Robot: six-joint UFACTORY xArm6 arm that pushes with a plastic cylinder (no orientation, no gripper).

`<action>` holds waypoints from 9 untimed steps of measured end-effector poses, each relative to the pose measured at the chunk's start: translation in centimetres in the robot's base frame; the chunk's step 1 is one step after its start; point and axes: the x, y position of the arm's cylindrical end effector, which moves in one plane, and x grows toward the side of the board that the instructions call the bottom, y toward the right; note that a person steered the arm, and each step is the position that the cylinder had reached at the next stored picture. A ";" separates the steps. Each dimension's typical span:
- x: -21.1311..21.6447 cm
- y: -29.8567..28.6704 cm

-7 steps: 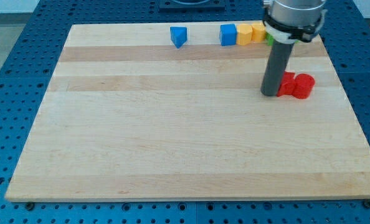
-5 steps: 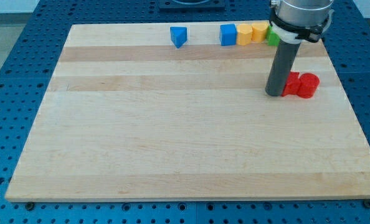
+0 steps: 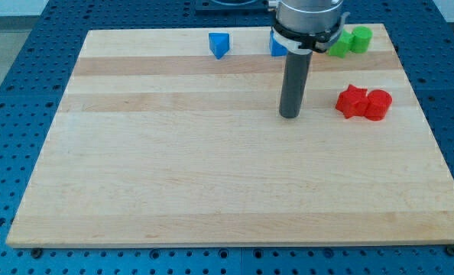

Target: Move the blue cube to the center of the board

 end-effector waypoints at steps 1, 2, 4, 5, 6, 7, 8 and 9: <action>0.0 -0.9; 0.0 -1.8; 0.0 -2.9; 0.0 -3.3; 0.0 -3.7; -0.3 -4.2; -3.1 -5.6; -8.5 -5.9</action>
